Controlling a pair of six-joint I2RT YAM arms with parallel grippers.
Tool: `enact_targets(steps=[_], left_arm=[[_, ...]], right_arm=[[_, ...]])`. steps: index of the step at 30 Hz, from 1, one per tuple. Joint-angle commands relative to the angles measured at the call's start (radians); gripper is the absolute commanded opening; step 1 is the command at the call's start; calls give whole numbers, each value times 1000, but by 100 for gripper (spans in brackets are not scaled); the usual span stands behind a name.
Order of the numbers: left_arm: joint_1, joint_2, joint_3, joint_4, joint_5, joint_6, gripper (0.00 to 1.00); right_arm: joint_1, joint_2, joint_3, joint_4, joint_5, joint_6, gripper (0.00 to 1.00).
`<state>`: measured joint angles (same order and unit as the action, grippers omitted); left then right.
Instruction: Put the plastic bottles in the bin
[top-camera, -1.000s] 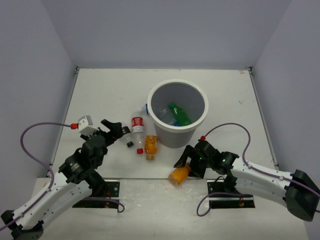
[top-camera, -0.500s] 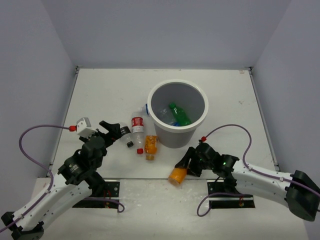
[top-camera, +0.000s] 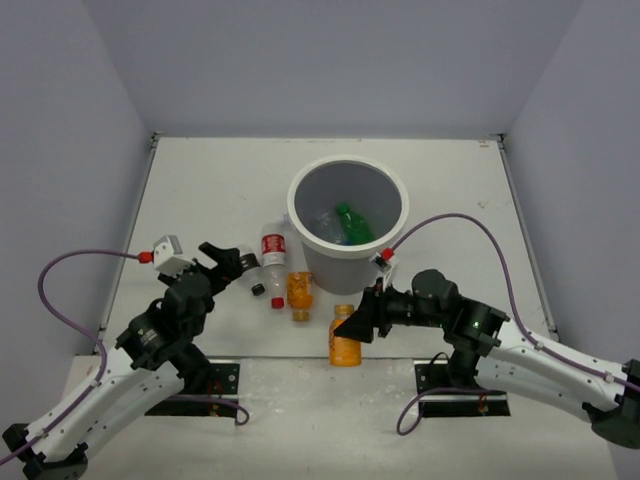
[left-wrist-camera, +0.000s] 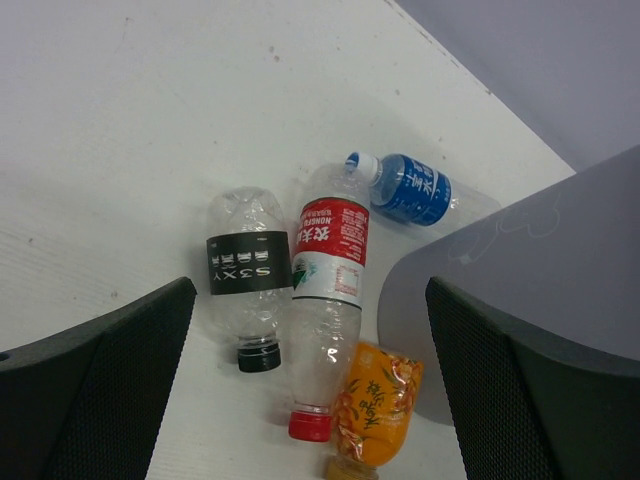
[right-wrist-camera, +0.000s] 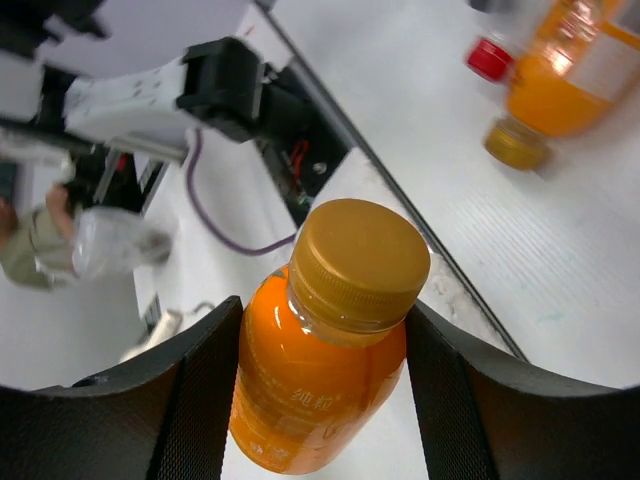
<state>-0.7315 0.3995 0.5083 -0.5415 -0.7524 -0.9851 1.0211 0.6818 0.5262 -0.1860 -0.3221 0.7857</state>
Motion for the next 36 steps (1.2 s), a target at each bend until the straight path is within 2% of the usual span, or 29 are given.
enact_targets(steps=[1,4,8,12,14,15,19,23,25,26,27,29,30,36], left_arm=[[-2,-11,6,-2,-55,-7,100],[-2,-15,6,-9,-61,-12,100],[-2,-22,7,-9,-65,-15,100],[-2,-18,7,-11,-70,-19,100],[-2,-15,7,-13,-71,-22,100],[-2,-13,9,-13,-70,-24,100],[-2,6,9,-10,-67,-26,100],[-2,30,12,-11,-67,-27,100],[-2,38,13,-12,-67,-28,100],[-2,42,13,-14,-68,-29,100],[-2,45,13,-11,-68,-29,100],[-2,59,15,-7,-62,-20,100],[-2,73,17,-7,-56,-17,100],[-2,148,42,-18,-47,-23,100]], right_arm=[[10,18,161,14,-216,-274,8],[10,23,233,4,-241,-327,8],[10,22,318,-29,-89,-356,7],[10,88,507,-95,248,-366,5],[10,114,551,-101,388,-364,5],[9,127,581,-101,538,-364,5],[-22,213,647,-87,901,-380,7],[-124,318,654,-82,880,-366,10],[-191,356,635,-96,814,-318,26],[-202,372,621,-96,786,-310,42],[-208,372,621,-96,785,-295,42],[-217,384,607,-98,788,-282,90],[-219,388,607,-107,793,-273,99],[-223,348,609,-137,821,-255,99]])
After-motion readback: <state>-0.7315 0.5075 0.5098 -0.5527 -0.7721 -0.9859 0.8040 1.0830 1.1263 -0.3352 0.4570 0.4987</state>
